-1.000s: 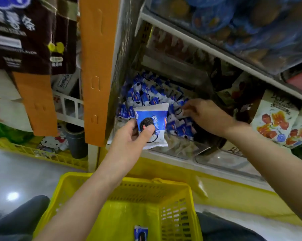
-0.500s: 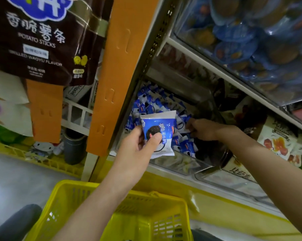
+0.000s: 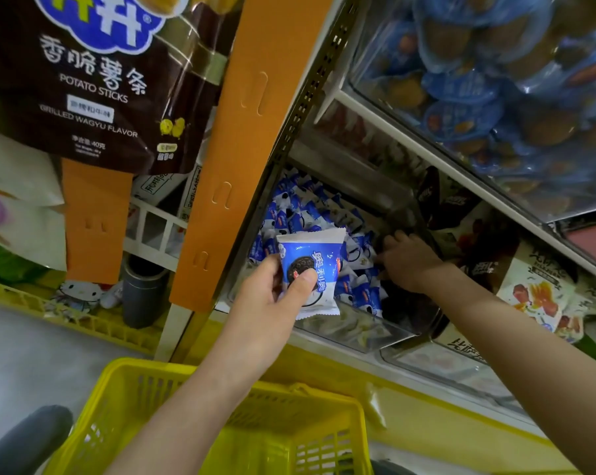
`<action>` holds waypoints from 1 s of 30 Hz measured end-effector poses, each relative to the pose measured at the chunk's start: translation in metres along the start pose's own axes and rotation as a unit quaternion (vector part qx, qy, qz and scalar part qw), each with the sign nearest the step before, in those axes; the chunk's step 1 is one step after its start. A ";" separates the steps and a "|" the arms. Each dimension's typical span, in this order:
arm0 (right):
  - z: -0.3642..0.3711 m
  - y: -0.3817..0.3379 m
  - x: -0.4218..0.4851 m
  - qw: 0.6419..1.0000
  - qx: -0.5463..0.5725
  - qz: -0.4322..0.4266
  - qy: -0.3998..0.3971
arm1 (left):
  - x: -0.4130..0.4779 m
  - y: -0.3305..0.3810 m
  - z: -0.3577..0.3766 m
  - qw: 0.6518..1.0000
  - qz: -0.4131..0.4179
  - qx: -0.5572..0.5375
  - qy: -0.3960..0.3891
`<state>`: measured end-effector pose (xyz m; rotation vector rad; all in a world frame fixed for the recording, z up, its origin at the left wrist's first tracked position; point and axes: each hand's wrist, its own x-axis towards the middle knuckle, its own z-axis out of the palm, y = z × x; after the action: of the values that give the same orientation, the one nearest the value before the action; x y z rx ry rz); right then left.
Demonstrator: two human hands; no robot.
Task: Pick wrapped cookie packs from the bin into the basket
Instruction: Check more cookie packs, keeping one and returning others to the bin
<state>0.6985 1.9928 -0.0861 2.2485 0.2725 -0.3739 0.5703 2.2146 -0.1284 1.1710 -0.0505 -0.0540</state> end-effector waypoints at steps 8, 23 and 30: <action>-0.003 0.002 0.015 0.992 0.084 -0.030 -0.085 | 0.000 0.003 -0.002 1.000 0.008 -0.002 0.003; -0.009 0.001 0.017 0.982 0.166 0.018 -0.090 | 0.000 0.002 -0.003 1.000 0.006 0.013 -0.003; -0.025 -0.001 -0.021 0.956 0.270 0.107 0.042 | 0.000 0.001 0.001 1.000 -0.015 -0.002 0.003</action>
<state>0.6834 2.0107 -0.0643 2.8034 -0.0424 -0.2569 0.5704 2.2137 -0.1272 1.1682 -0.0266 -0.0768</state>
